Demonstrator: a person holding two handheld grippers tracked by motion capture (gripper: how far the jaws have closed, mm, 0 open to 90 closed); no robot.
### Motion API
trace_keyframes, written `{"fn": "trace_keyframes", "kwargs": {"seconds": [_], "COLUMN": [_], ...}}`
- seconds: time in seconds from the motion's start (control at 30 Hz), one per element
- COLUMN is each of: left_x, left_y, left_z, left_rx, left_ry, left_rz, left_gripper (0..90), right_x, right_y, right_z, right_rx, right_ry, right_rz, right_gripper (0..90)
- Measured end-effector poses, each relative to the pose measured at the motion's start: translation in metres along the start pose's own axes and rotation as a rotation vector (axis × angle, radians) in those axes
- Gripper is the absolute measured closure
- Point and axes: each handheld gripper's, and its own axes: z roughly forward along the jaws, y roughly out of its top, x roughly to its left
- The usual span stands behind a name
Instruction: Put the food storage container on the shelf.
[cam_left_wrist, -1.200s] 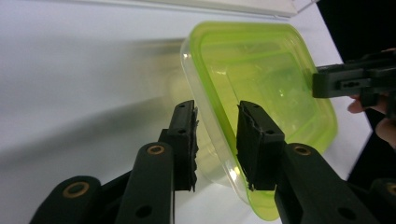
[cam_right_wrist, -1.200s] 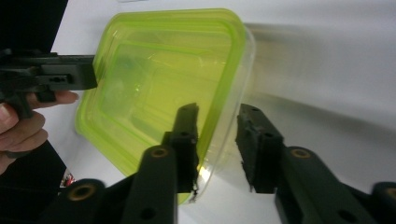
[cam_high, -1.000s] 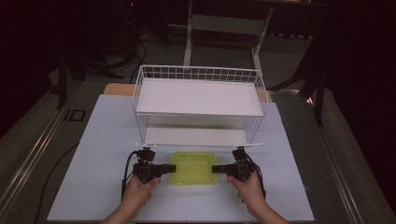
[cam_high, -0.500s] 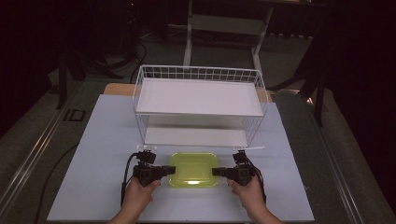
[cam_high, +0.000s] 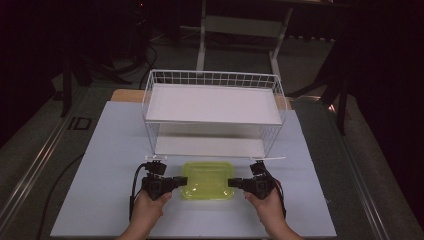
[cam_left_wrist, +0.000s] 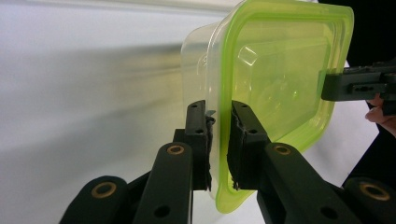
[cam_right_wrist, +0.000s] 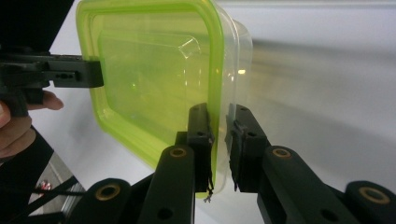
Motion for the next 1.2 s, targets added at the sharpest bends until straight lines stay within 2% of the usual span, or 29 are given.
{"fn": "trace_keyframes", "kwargs": {"seconds": [0.13,0.3,0.37,0.43,0.5,0.77,0.97,1.07,1.13,1.2], "left_x": [-0.001,0.0,0.0,-0.001,-0.002,0.003,0.012,0.016,0.017,0.022], "left_y": [0.011,0.029,0.032,0.041,0.047,0.063,0.067,0.069,0.07,0.071], "left_z": [-0.003,-0.004,-0.004,-0.004,-0.001,0.013,0.027,0.033,0.036,0.042], "left_rx": [-0.032,-0.053,-0.061,-0.087,-0.101,-0.143,-0.142,-0.136,-0.132,-0.127], "left_ry": [0.001,-0.04,-0.039,-0.035,-0.014,0.004,0.004,0.008,0.014,0.017], "left_rz": [0.008,0.004,0.006,0.028,0.044,0.076,0.052,0.033,0.038,0.034], "left_gripper": [80.3,80.6,80.6,80.7,80.7,80.6,80.5,80.5,80.4,80.3], "right_x": [0.002,0.001,0.001,-0.002,-0.003,-0.013,-0.022,-0.028,-0.03,-0.034], "right_y": [0.007,0.023,0.026,0.032,0.036,0.052,0.059,0.061,0.062,0.063], "right_z": [-0.003,-0.008,-0.008,-0.008,-0.008,-0.002,0.007,0.013,0.015,0.02], "right_rx": [-0.039,-0.091,-0.098,-0.116,-0.129,-0.166,-0.173,-0.165,-0.163,-0.161], "right_ry": [0.0,-0.009,-0.008,-0.007,-0.013,-0.038,-0.061,-0.066,-0.062,-0.081], "right_rz": [-0.001,-0.001,0.004,0.01,0.014,0.02,0.027,0.051,0.061,0.065], "right_gripper": [80.0,79.9,79.9,79.9,79.8,79.8,79.6,79.6,79.6,79.5]}}
